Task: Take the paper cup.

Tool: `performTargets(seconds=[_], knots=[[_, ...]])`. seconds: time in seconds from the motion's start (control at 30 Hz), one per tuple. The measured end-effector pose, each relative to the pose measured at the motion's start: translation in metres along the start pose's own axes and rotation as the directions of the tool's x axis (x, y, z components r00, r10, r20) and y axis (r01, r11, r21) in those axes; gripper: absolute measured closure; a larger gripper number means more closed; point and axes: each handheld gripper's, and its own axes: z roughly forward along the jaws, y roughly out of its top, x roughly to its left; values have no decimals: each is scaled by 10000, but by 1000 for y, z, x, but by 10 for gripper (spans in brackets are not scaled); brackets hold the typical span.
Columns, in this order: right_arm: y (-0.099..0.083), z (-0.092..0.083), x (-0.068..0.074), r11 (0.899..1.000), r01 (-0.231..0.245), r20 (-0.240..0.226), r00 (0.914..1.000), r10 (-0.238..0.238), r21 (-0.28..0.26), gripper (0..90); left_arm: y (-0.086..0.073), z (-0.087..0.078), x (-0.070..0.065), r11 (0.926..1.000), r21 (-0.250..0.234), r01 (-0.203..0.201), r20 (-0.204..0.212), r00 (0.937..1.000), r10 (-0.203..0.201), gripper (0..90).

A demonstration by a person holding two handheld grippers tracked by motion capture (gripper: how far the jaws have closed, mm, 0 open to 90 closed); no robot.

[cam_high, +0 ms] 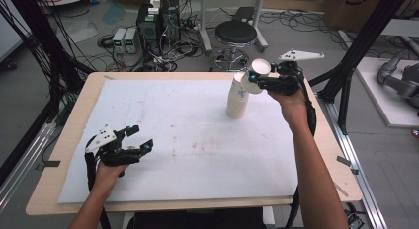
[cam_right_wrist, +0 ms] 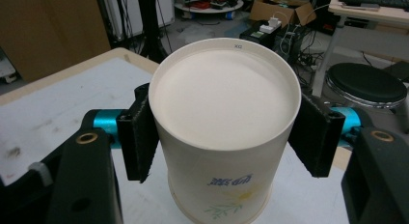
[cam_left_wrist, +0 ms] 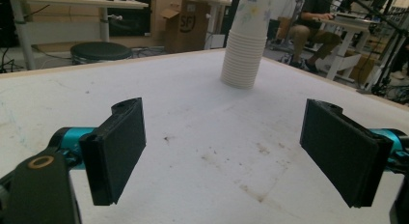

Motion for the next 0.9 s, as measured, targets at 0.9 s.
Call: performTargets(seconds=[0.9], knots=[[-93,-30,54,9982,597,-2028,9775,-576,39,349,-1,8,-17,9988,67,-475,670,9966,469,154]])
